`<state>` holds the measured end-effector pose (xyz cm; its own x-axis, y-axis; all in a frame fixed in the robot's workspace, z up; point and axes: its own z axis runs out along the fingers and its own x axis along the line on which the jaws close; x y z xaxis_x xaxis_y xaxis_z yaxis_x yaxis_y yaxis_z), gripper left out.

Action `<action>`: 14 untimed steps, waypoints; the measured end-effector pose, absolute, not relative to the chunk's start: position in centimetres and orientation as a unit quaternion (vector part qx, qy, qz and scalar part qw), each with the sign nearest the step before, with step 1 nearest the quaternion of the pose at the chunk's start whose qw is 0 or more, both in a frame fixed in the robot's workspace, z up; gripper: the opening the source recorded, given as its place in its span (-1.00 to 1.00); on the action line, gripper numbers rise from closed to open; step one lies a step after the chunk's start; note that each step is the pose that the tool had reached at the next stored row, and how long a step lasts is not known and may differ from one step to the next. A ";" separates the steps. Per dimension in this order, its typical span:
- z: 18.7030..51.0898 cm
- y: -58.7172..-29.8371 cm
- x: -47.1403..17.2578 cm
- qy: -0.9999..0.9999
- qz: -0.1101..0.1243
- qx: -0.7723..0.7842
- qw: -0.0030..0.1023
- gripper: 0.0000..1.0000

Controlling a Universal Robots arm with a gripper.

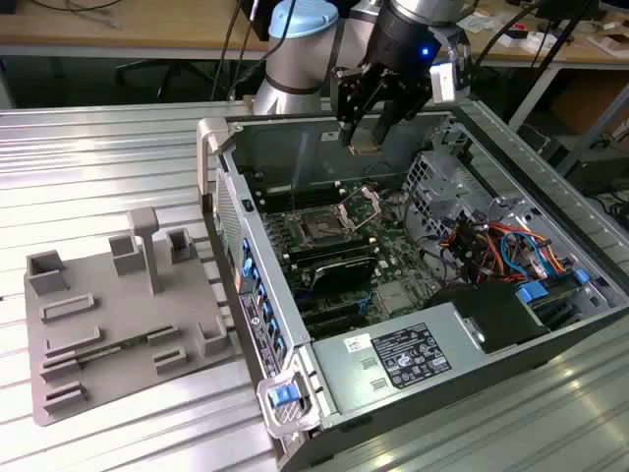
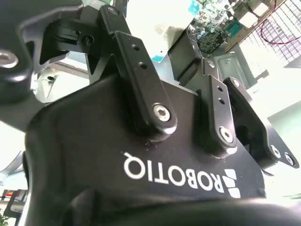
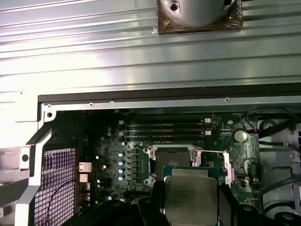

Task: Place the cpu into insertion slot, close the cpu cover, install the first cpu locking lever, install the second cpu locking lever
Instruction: 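Place the cpu into insertion slot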

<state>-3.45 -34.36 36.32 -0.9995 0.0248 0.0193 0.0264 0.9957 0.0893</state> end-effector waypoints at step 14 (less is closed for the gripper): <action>36.0 -34.4 -3.6 -0.999 -0.045 -0.013 0.009 0.09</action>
